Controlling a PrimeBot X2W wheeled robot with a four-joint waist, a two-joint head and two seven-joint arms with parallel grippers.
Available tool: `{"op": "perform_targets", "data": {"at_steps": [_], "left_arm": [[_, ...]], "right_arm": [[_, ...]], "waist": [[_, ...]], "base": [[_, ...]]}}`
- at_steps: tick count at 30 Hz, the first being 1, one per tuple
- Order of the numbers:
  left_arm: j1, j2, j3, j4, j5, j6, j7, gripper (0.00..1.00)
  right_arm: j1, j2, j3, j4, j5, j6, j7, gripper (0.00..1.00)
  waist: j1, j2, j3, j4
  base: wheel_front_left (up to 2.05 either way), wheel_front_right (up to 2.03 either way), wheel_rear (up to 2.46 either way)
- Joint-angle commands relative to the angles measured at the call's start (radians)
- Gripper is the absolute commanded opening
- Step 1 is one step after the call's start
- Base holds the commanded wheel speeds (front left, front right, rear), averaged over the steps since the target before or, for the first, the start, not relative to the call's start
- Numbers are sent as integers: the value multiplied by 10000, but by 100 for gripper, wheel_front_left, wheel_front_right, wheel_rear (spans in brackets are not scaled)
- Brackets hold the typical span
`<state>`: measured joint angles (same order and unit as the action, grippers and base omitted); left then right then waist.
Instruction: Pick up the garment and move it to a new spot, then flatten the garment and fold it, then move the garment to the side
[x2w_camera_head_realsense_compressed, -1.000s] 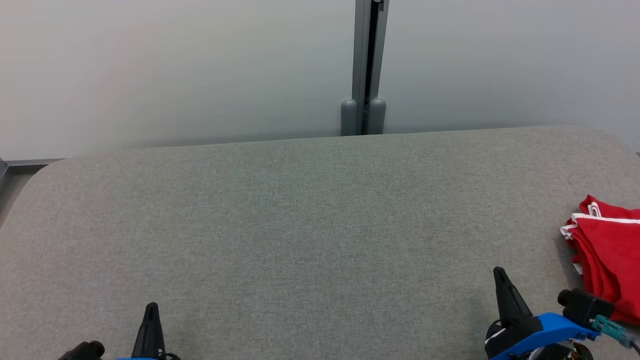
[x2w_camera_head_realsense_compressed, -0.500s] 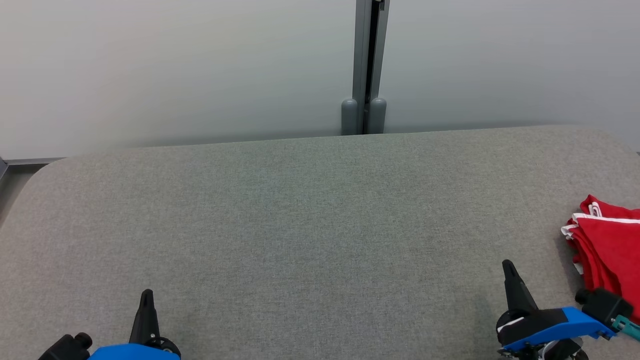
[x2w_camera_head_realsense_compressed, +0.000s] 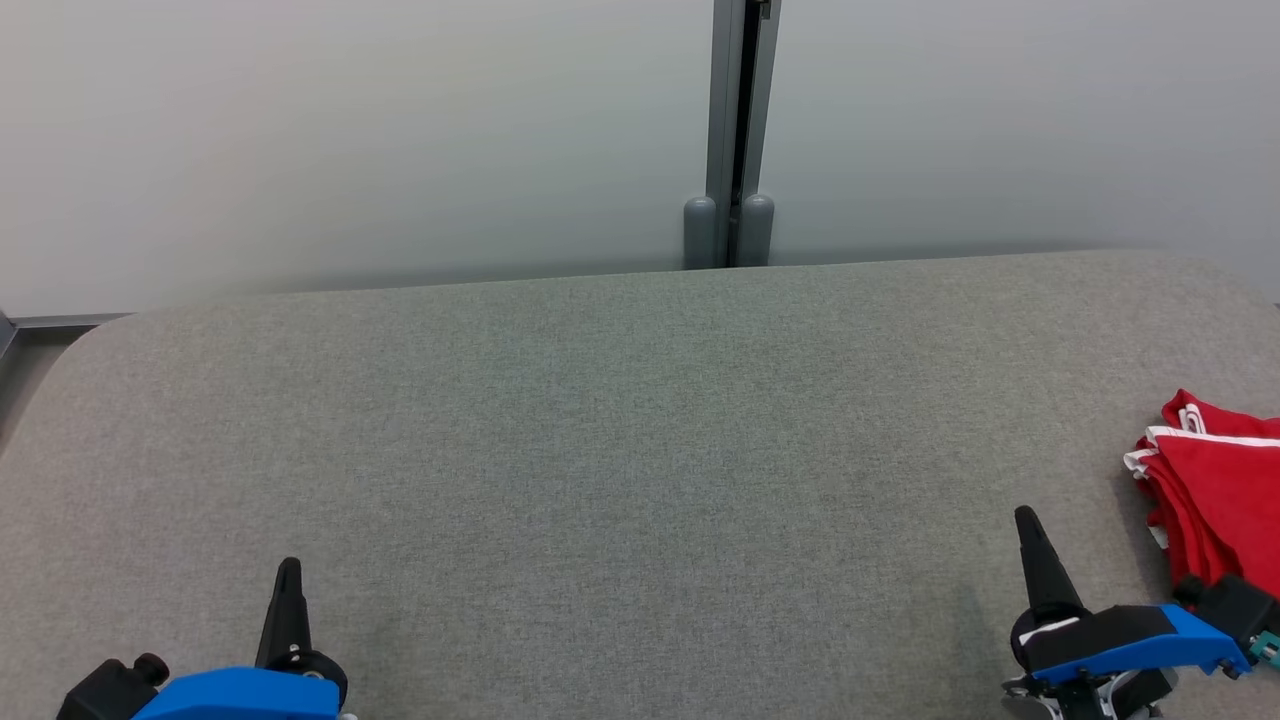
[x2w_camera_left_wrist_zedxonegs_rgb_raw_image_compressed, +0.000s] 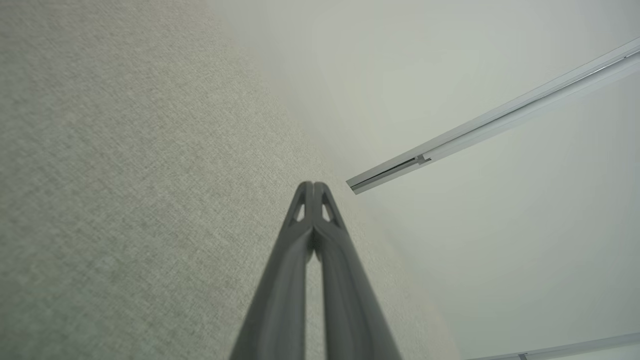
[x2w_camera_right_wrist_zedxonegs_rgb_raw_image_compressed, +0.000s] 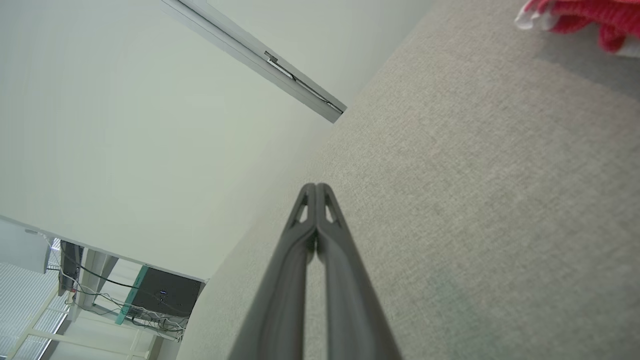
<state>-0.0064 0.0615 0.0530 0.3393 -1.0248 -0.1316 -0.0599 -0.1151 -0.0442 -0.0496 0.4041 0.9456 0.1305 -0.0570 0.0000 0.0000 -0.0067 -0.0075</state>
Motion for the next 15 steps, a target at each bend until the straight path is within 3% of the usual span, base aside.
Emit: {"op": "perform_targets", "data": {"at_steps": [1,15], "left_arm": [[-322,38,78,-178,-244,7,80,0],[-515,1,218,-375,-1606,9,492,0]], "right_arm": [[-33,-56,-55,-193,302,3,61,0],[-4,-64,-198,-551,1842,3,475,0]], "waist": [[0,0,2,1],[0,0,20,15]], "base": [[0,0,0],[0,0,0]]}}
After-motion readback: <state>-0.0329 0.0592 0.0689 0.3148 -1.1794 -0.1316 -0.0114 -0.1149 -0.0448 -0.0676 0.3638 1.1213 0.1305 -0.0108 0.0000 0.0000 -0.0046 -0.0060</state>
